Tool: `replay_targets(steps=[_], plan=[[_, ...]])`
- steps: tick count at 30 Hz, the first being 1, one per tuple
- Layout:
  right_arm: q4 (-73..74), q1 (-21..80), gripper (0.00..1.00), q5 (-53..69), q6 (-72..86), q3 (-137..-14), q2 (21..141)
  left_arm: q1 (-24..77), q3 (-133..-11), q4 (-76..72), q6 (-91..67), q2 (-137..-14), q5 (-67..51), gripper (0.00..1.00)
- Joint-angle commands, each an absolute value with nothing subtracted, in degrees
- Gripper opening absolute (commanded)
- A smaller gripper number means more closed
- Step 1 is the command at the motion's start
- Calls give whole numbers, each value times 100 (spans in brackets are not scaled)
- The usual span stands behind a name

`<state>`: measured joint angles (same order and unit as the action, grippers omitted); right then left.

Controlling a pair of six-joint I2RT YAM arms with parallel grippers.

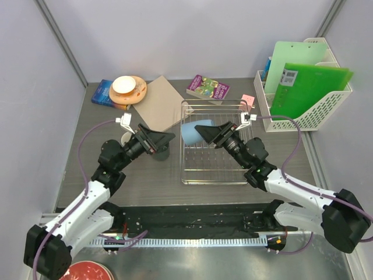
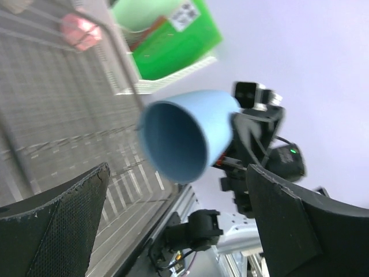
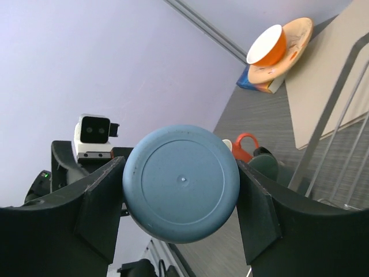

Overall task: Unload the mixed dishes from the dish rack
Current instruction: Pick up the cup from the dish rack.

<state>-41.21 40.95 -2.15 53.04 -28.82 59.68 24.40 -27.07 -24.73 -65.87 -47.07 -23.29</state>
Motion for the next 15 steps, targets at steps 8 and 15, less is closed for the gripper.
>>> replay_targets(steps=[8, 15], plan=[[-5651, 4078, 1, 219, 5818, -2944, 6723, 3313, -3173, -3445, -6293, -5045, -2004, 99], [-5932, 4078, 1, 518, 5950, -3076, 6996, 3489, -3225, -3542, -6267, -5309, -1942, 96]])
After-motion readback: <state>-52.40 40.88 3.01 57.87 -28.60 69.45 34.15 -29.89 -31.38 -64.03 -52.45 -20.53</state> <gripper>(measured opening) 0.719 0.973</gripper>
